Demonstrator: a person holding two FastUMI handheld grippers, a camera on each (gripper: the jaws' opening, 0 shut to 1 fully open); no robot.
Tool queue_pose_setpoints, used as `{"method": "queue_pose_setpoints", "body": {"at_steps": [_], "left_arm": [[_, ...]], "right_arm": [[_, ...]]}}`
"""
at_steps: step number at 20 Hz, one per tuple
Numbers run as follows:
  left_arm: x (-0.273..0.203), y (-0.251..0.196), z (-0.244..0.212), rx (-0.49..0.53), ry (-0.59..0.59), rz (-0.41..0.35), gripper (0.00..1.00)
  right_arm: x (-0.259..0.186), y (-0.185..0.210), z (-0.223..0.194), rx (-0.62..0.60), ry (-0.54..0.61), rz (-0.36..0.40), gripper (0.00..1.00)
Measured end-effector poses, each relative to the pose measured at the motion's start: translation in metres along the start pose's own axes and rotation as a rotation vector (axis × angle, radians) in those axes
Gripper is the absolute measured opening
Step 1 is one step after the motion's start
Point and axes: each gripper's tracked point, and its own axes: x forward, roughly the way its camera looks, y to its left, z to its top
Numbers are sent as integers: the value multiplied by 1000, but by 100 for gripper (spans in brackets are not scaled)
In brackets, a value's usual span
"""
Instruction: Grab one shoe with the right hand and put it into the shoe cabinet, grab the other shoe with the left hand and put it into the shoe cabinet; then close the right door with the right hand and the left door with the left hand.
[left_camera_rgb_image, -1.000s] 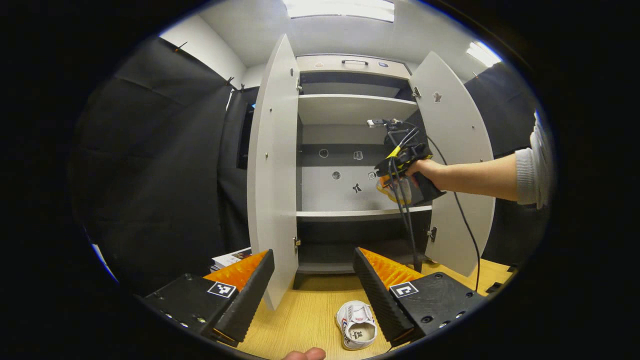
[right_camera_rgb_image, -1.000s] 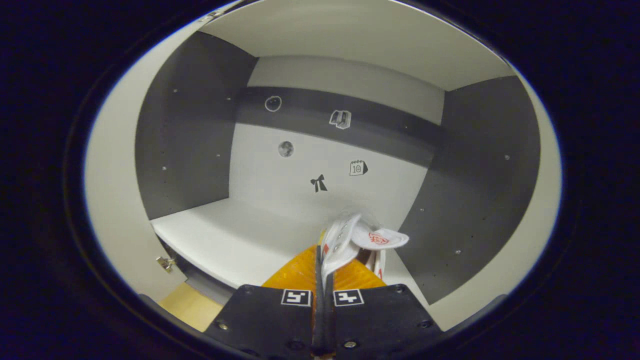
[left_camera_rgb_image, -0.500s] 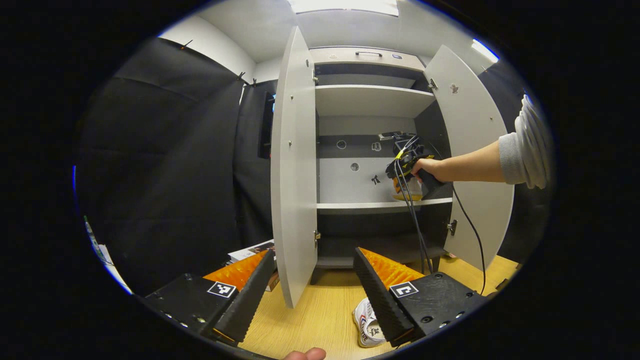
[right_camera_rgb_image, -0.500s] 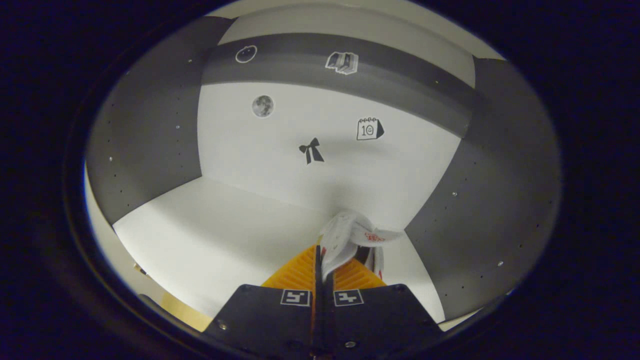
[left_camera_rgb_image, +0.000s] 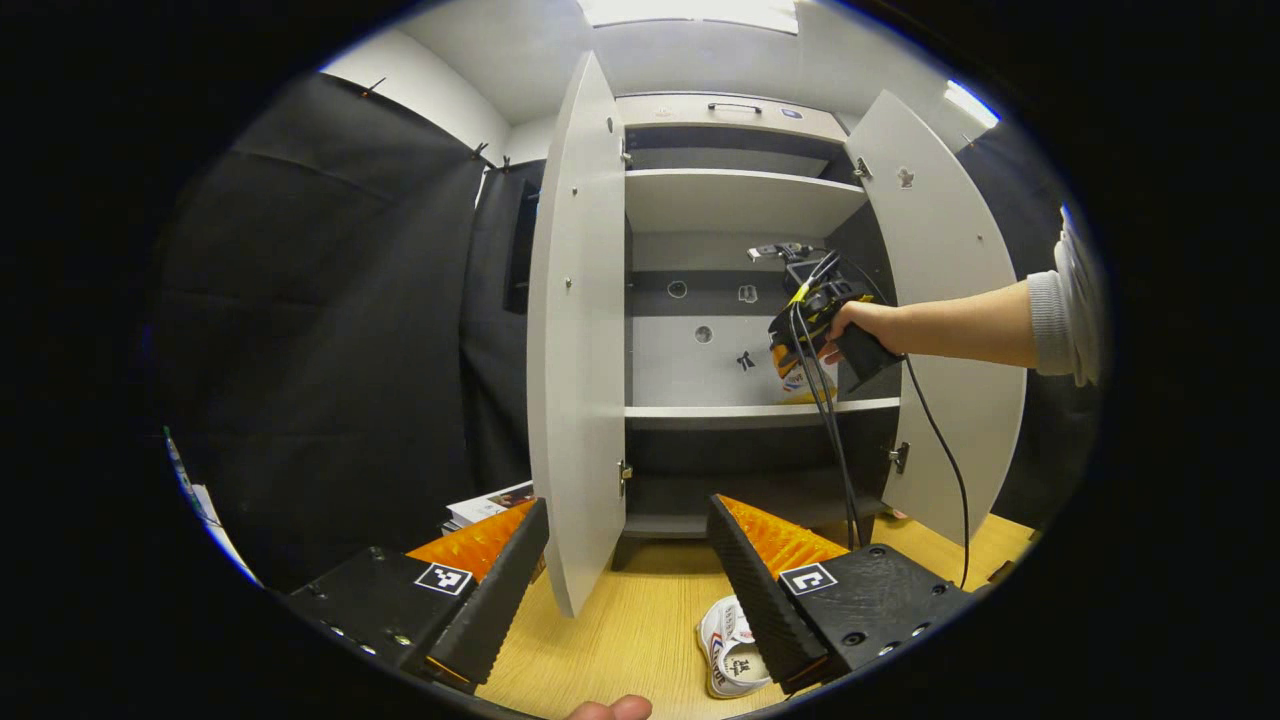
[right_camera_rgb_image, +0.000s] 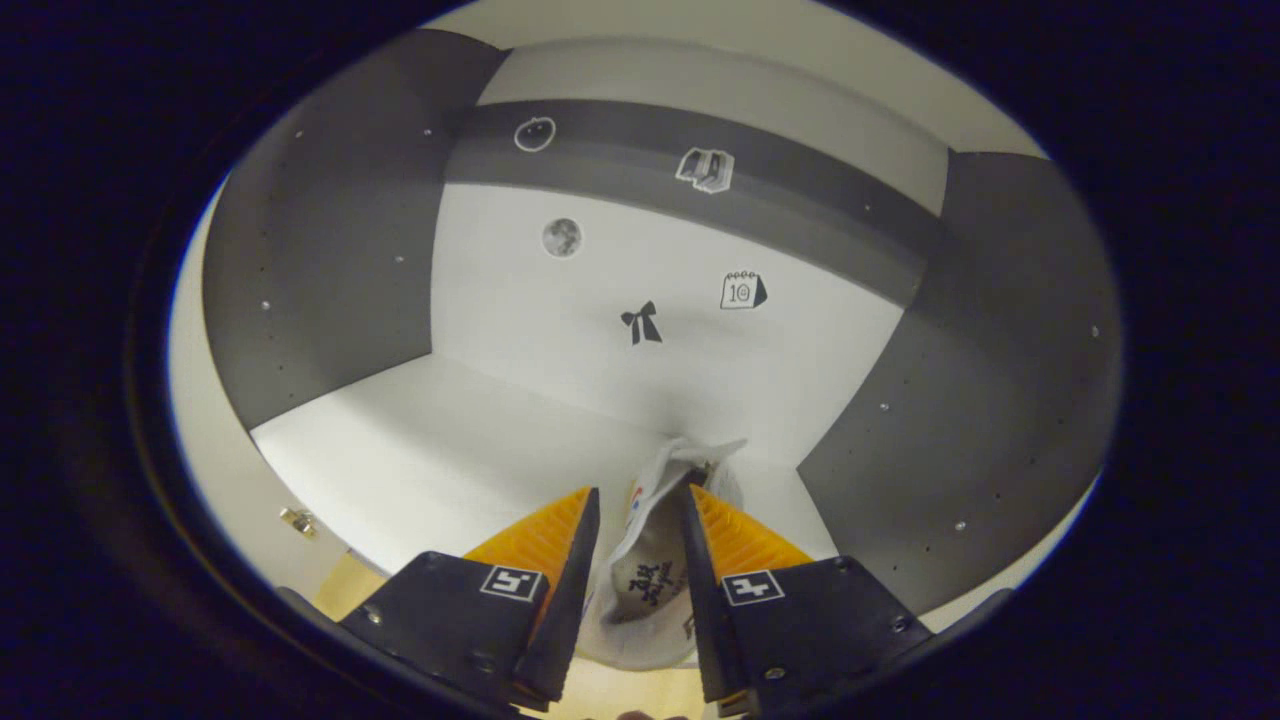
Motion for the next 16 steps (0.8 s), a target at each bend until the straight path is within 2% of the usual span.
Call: {"method": "queue_pose_setpoints", "body": {"at_steps": [2, 3, 4, 7, 8, 10, 12, 13, 16], "left_arm": [[-1, -7, -1, 2, -1, -18, 95], [-2, -10, -3, 5, -3, -26, 96], [-3, -13, -4, 7, -4, -34, 96], [-5, -23, -9, 15, -6, -52, 96], [-5, -25, -10, 11, -10, -59, 96], [-6, -32, -14, -16, -15, -84, 95], [-8, -40, -23, -33, -5, -112, 96], [-9, -44, -31, -34, 10, -120, 95], [-8, -58, -63, -15, 84, -153, 95]], "right_arm": [[-34, -4, 4, 13, -90, -13, 52], [-53, -3, 2, 30, -139, -13, 58], [-74, -3, -1, 43, -184, -12, 52], [-143, -3, -20, 66, -321, -19, 53], [-168, -2, -29, 78, -369, -19, 60], [-219, 1, -58, 132, -446, -2, 60], [-255, -3, -90, 161, -490, -20, 98], [-270, -4, -108, 176, -500, -27, 97], [-308, 14, -156, 201, -511, 26, 96]]}}
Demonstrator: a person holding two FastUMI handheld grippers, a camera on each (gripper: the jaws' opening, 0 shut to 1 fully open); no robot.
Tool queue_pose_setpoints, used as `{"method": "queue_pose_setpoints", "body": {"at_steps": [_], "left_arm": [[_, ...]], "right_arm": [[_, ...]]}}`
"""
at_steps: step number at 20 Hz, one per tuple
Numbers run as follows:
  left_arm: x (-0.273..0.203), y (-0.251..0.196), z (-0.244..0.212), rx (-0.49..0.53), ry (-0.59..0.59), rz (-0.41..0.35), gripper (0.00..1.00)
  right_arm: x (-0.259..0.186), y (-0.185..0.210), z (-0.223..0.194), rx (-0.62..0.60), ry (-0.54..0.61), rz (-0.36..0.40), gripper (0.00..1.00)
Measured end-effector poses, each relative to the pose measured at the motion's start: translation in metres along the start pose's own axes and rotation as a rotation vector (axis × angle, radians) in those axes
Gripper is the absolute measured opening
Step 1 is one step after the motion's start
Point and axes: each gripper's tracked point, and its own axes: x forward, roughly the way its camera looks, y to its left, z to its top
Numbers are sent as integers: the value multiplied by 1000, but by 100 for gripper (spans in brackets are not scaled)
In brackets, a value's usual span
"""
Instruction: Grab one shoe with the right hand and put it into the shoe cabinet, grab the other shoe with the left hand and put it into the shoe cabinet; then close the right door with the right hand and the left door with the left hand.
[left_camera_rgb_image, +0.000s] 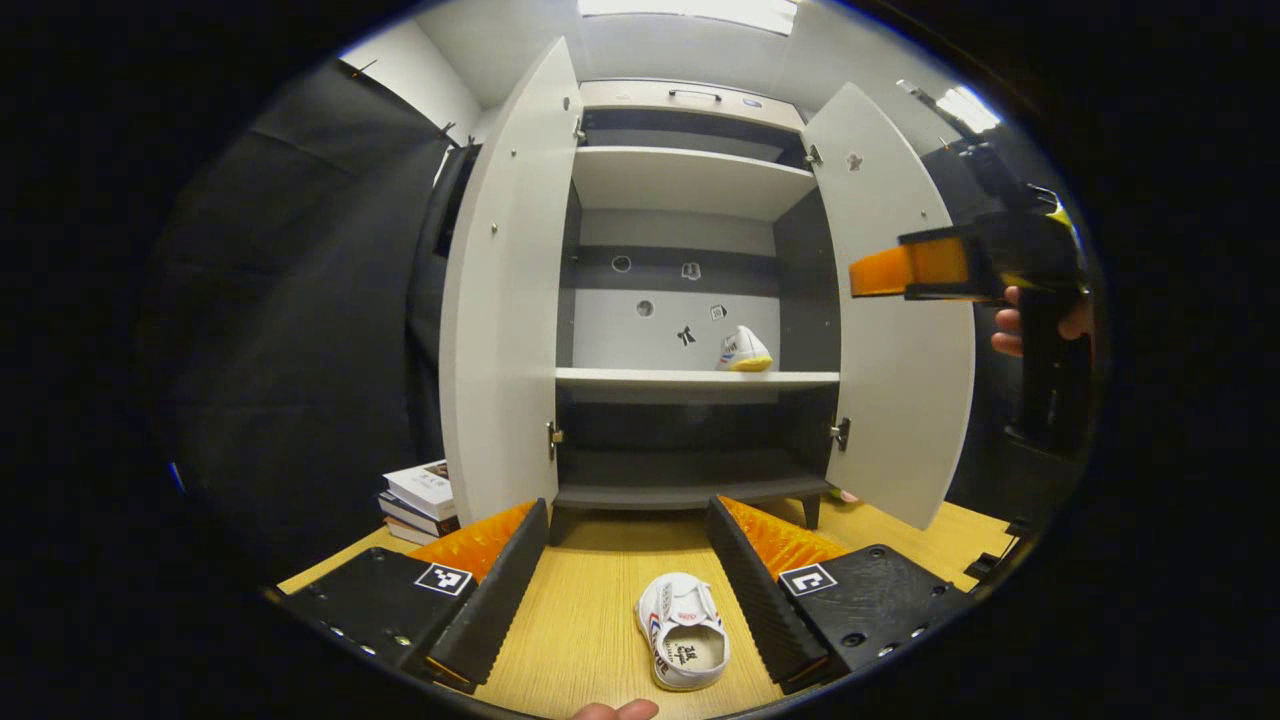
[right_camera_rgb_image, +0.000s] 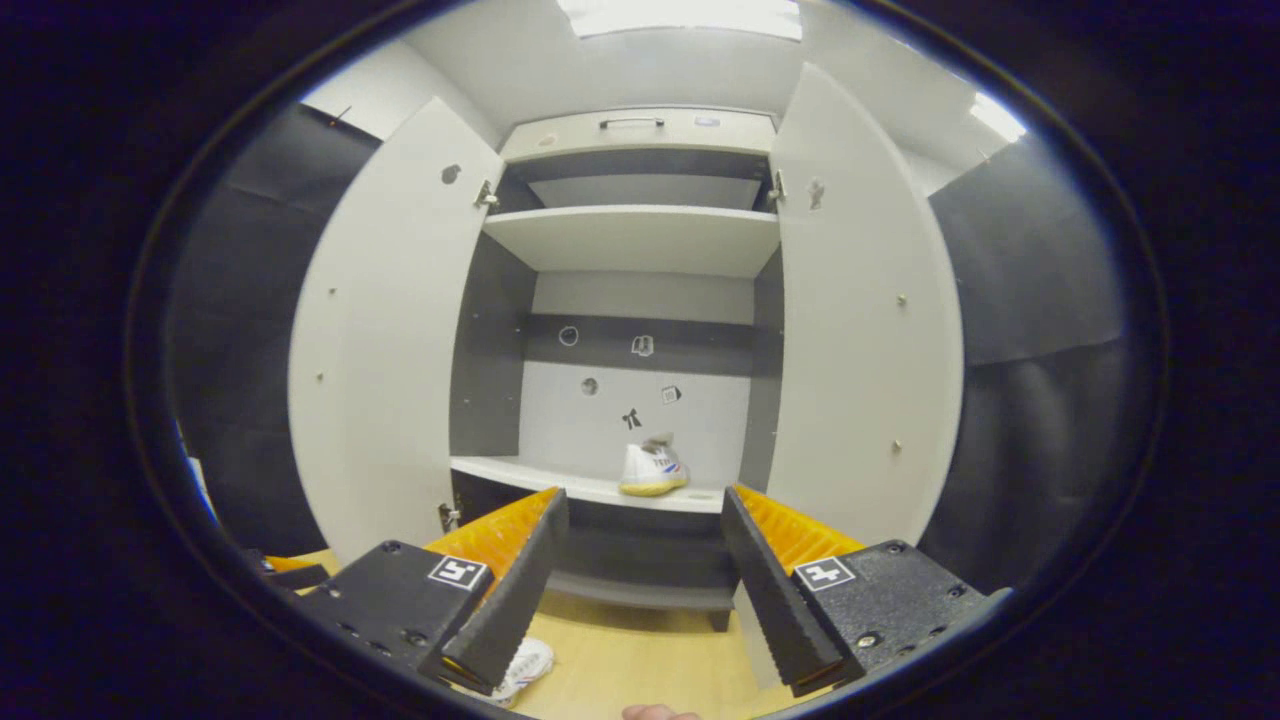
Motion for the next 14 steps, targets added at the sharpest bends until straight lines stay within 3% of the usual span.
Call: {"method": "queue_pose_setpoints", "body": {"at_steps": [3, 9, 14], "left_arm": [[7, -9, -51, -11, 120, -36, 96], [19, -4, -148, 34, 395, -32, 96], [24, -1, -173, 70, 470, -48, 97]], "right_arm": [[-41, -6, -34, 5, 50, -1, 96], [-73, -35, -80, 72, 164, -61, 97], [-77, -52, -98, 69, 200, -96, 96]]}}
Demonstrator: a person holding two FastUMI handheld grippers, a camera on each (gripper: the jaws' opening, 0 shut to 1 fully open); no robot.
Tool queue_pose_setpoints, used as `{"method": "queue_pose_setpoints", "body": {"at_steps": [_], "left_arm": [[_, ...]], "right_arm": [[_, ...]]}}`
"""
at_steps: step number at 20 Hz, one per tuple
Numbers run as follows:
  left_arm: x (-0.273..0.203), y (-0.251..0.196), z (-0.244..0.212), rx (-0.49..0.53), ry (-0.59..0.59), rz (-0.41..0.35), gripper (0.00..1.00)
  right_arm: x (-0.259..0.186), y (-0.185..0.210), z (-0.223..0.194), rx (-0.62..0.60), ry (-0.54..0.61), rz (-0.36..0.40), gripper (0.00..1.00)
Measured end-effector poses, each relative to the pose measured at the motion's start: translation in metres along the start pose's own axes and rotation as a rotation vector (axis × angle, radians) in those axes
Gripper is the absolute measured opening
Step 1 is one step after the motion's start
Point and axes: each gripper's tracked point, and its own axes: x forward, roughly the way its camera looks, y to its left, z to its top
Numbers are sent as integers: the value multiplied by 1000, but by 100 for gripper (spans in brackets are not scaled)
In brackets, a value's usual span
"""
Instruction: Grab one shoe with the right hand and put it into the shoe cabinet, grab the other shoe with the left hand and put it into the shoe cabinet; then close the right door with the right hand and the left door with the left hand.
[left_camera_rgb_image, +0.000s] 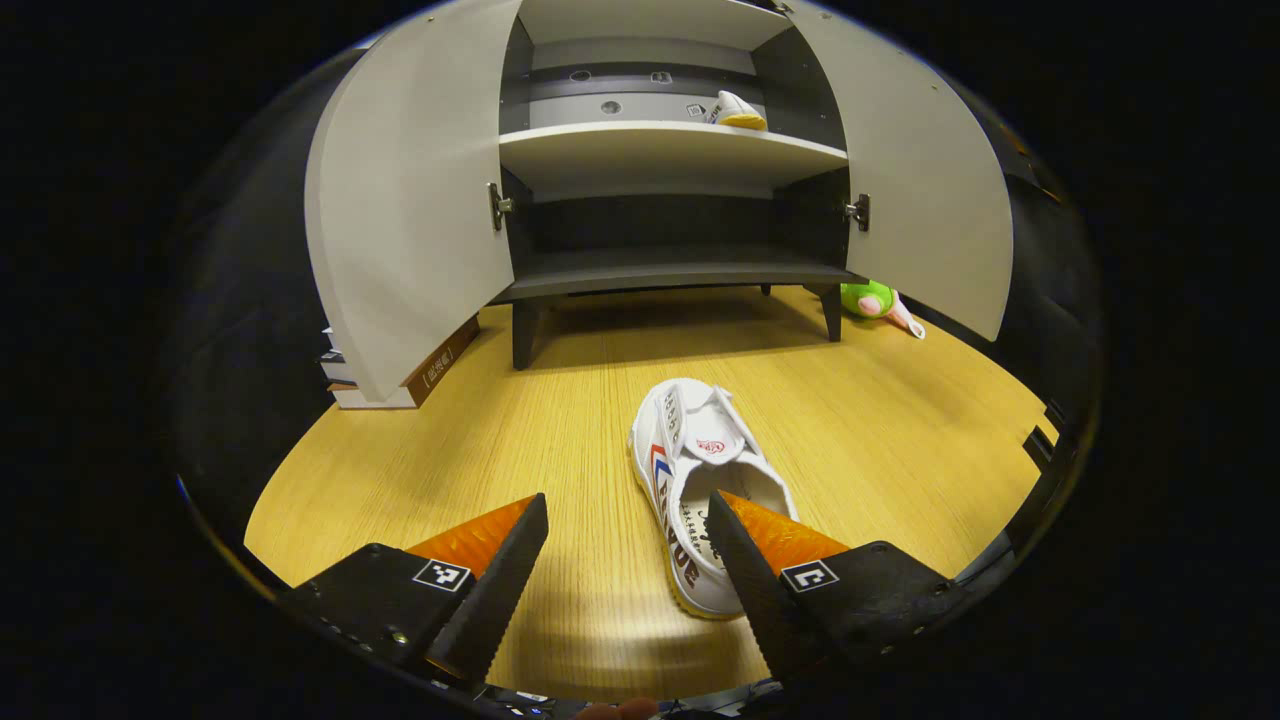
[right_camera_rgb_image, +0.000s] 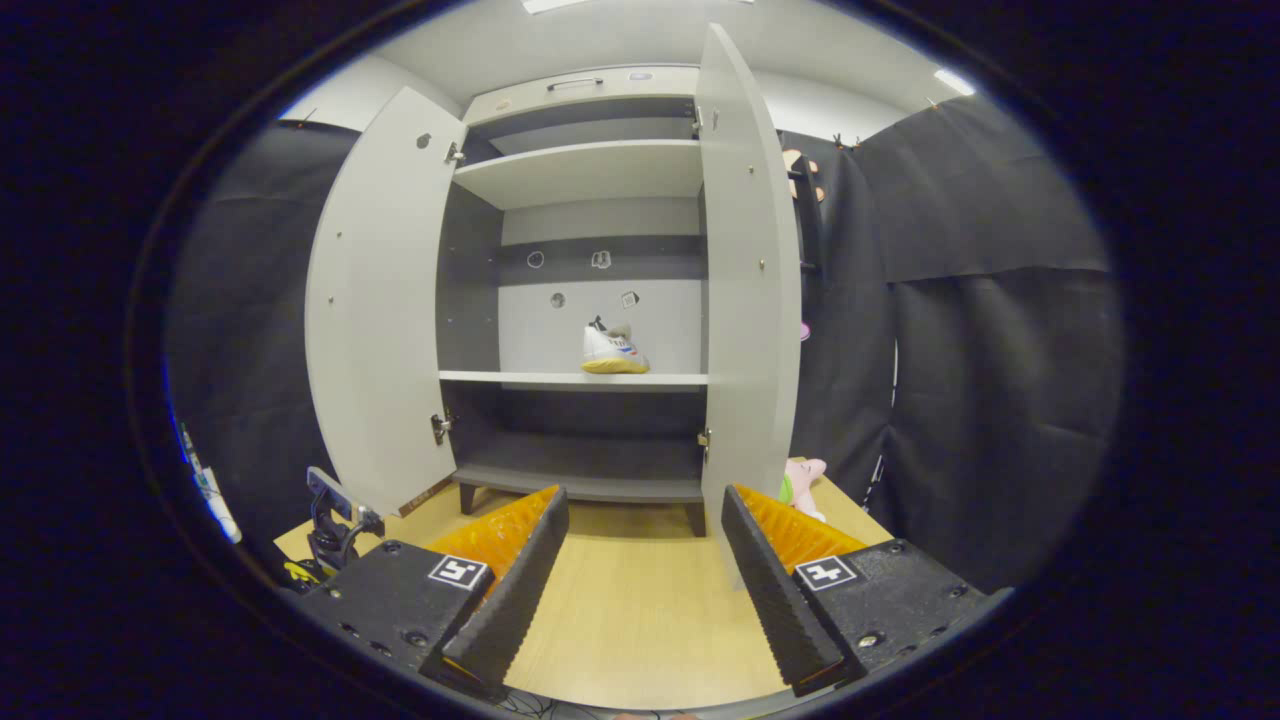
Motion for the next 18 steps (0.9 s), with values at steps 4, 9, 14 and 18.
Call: {"method": "queue_pose_setpoints", "body": {"at_steps": [4, 9, 14, 18], "left_arm": [[14, 2, -3, -8, 20, 18, 95], [28, -7, -1, 4, 30, -33, 97], [49, 1, -1, 0, 67, -17, 84], [54, -8, 2, -8, 28, -23, 42]], "right_arm": [[4, 3, -6, 8, 25, 17, 97], [9, -1, -11, -9, 40, 9, 97], [16, -1, -13, -23, 50, 8, 96], [21, -1, -16, -40, 56, 4, 97]]}}
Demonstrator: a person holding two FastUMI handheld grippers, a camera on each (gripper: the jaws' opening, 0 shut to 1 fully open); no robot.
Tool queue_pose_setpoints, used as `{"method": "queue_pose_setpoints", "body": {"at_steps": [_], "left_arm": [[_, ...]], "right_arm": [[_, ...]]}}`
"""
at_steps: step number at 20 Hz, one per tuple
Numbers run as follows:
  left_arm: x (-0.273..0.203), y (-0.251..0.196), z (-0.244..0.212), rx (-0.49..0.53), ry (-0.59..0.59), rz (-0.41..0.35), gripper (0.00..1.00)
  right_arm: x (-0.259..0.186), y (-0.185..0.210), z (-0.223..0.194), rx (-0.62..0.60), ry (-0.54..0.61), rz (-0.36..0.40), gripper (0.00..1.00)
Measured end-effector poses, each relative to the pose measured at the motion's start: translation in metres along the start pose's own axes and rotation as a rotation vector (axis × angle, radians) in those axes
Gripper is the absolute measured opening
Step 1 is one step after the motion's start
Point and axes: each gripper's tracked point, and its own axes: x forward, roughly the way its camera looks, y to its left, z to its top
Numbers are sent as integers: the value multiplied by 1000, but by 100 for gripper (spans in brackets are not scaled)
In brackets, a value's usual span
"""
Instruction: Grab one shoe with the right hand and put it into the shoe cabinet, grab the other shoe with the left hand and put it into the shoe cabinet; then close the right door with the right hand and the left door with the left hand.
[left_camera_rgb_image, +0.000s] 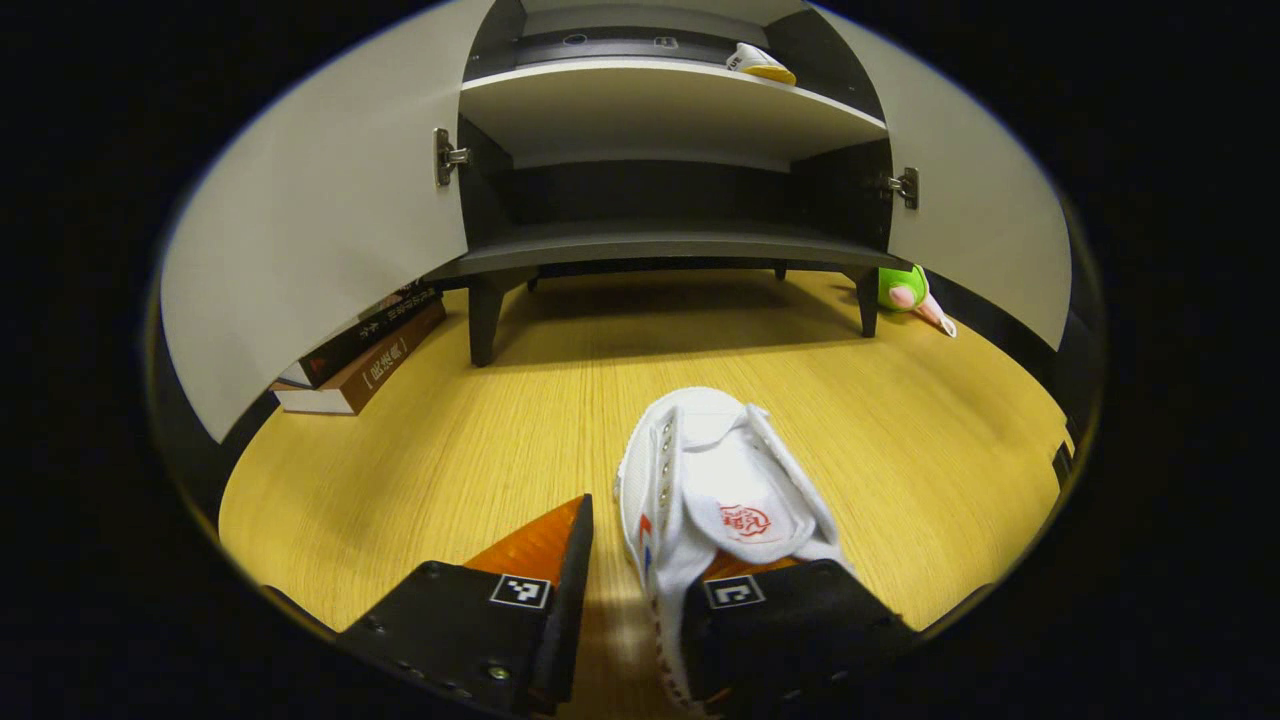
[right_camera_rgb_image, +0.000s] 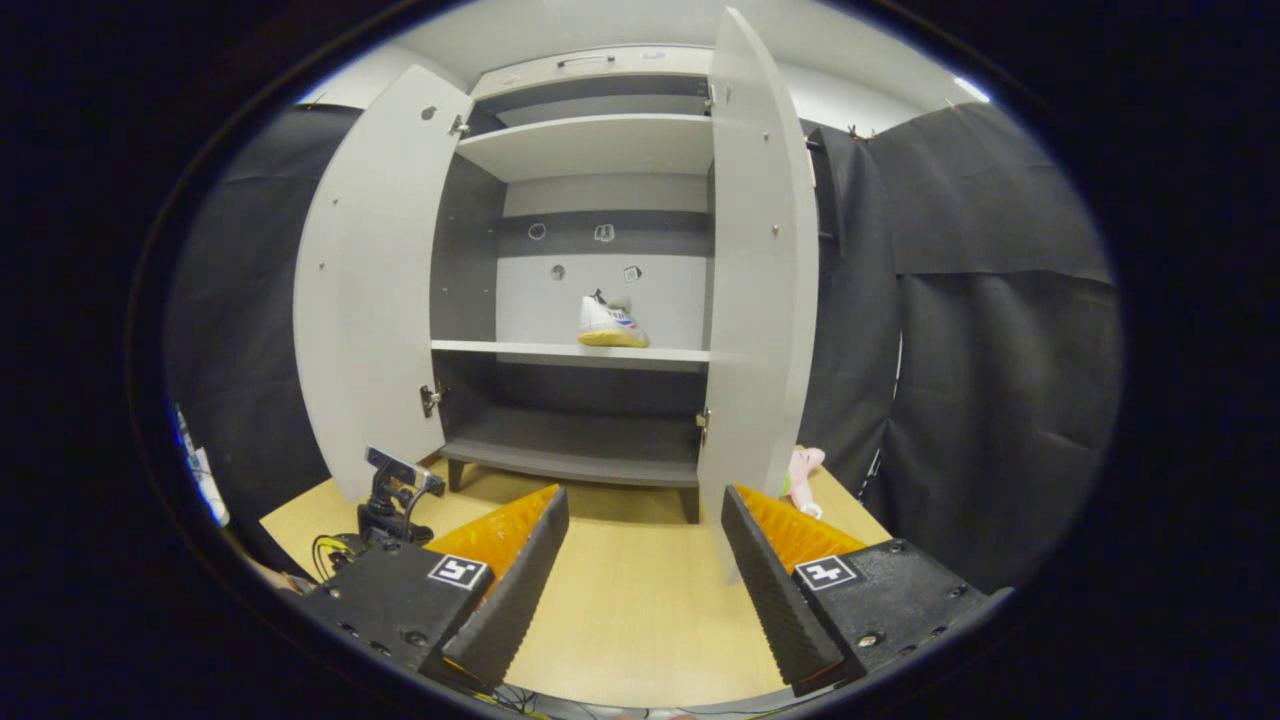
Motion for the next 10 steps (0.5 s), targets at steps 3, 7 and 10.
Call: {"method": "queue_pose_setpoints", "body": {"at_steps": [3, 7, 10], "left_arm": [[2, 8, 7, 39, -22, 60, 11], [-8, 10, 19, 8, -66, 59, 0], [-49, 13, 73, -4, -170, 43, 0]], "right_arm": [[3, 1, 5, 4, -15, 4, 97], [7, 2, 12, 17, -32, 5, 97], [9, 2, 15, 20, -39, 9, 97]]}}
